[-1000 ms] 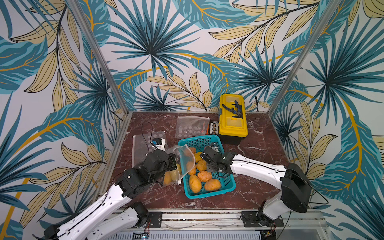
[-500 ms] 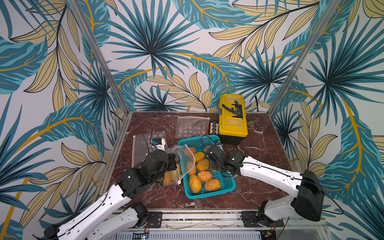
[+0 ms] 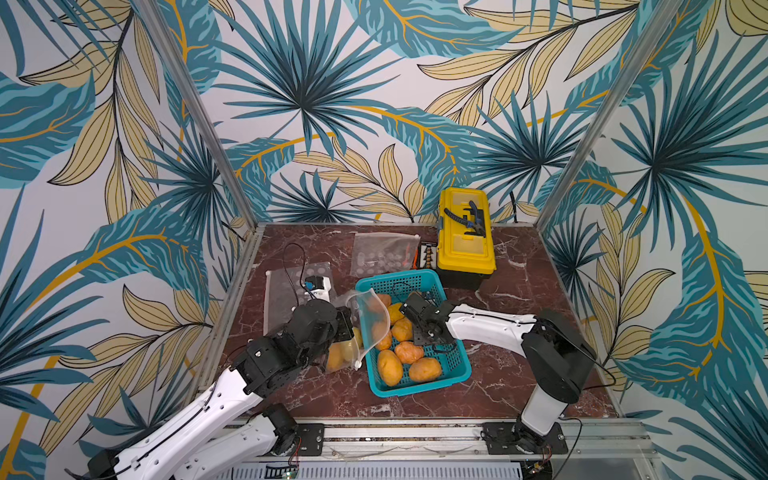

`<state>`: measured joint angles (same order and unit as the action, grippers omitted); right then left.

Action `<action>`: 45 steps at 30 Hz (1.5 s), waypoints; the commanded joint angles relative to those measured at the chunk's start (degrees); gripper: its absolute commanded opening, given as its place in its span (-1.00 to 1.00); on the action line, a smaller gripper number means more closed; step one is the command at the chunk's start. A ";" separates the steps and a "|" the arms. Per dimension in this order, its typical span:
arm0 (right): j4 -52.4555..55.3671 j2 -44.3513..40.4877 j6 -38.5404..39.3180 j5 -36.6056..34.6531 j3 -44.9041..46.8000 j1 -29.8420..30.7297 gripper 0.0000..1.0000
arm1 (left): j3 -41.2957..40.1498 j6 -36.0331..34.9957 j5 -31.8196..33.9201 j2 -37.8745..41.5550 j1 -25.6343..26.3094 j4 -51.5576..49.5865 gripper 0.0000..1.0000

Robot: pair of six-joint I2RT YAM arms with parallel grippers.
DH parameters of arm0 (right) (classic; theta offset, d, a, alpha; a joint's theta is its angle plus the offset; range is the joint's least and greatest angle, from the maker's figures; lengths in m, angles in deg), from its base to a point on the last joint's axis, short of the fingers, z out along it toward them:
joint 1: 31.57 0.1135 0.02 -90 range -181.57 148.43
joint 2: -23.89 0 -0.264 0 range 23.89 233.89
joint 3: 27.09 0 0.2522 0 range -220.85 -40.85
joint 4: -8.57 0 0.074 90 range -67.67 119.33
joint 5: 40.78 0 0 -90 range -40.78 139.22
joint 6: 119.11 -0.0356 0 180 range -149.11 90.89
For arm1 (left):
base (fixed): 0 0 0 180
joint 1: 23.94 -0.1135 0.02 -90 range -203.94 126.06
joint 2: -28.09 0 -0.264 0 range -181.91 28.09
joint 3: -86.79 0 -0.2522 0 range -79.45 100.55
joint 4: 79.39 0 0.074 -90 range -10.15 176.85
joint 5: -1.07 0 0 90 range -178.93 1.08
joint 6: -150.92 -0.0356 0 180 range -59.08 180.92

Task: Put the potatoes into a zipper bag and zip it
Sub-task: Pick up the potato from the basket.

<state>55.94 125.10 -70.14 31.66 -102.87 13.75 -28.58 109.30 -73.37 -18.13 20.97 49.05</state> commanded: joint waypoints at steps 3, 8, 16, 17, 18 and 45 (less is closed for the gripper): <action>-1.44 3.03 0.79 -0.14 -0.90 -1.11 0.21 | -0.62 -0.23 0.27 0.96 -0.21 1.24 -1.00; -1.93 2.25 2.57 -2.59 -1.80 -1.11 0.50 | -0.61 -0.28 0.25 0.91 -0.19 1.26 -1.00; -1.96 4.50 4.48 -6.16 -5.05 -1.37 0.47 | -0.60 -0.30 0.28 0.87 -0.17 1.25 -1.00; -1.81 5.60 4.49 -6.22 -5.75 -1.46 0.46 | -0.63 -0.31 0.27 0.92 -0.17 1.24 -1.00; -1.55 6.47 4.56 -6.17 -6.39 -1.62 0.43 | -0.62 -0.32 0.27 0.94 -0.17 1.20 -1.00; -3.02 -16.62 8.22 -6.78 2.00 0.24 -0.36 | -0.51 -0.39 0.12 0.64 -0.17 1.24 -1.00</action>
<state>52.92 111.05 -63.26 25.03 -102.84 13.16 -28.58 109.30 -73.37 -18.13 20.97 49.07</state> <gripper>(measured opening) 0.581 0.047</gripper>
